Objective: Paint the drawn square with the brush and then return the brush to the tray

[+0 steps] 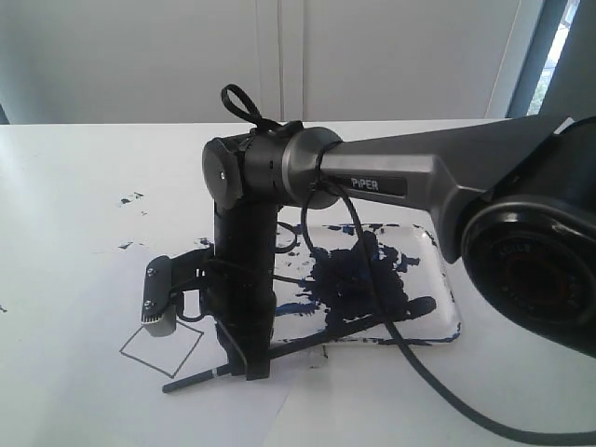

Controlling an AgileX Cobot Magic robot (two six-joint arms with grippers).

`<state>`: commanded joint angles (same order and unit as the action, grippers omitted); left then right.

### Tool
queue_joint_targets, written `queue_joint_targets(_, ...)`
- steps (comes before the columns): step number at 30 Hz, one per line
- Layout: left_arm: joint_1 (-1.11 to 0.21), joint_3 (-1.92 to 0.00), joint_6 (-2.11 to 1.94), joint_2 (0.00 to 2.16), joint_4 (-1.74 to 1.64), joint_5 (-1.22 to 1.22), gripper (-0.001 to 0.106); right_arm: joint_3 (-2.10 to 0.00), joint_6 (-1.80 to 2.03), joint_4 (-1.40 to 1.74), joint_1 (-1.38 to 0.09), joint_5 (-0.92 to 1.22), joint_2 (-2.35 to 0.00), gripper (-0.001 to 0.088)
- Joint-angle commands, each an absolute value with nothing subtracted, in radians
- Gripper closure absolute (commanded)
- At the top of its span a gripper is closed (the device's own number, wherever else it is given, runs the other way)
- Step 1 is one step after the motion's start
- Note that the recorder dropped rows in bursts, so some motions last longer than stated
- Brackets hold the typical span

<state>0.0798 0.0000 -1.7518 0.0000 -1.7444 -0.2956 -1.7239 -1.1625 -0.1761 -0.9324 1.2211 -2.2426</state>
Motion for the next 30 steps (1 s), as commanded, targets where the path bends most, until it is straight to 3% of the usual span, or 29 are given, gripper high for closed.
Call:
queue_joint_targets(7, 0.080, 0.000, -1.752, 0.000, -1.744, -0.296, 0.105, -1.724, -1.302, -0.165, -0.928, 1.221, -2.243, 0.0868)
queue_joint_targets(24, 0.080, 0.000, -1.752, 0.000, -1.744, -0.296, 0.105, -1.724, -1.220, -0.239, -0.928, 1.221, -2.173, 0.0866)
queue_joint_targets(30, 0.080, 0.000, -1.752, 0.000, -1.744, -0.296, 0.105, -1.724, -1.188, -0.239, -0.928, 1.207, -2.173, 0.0672)
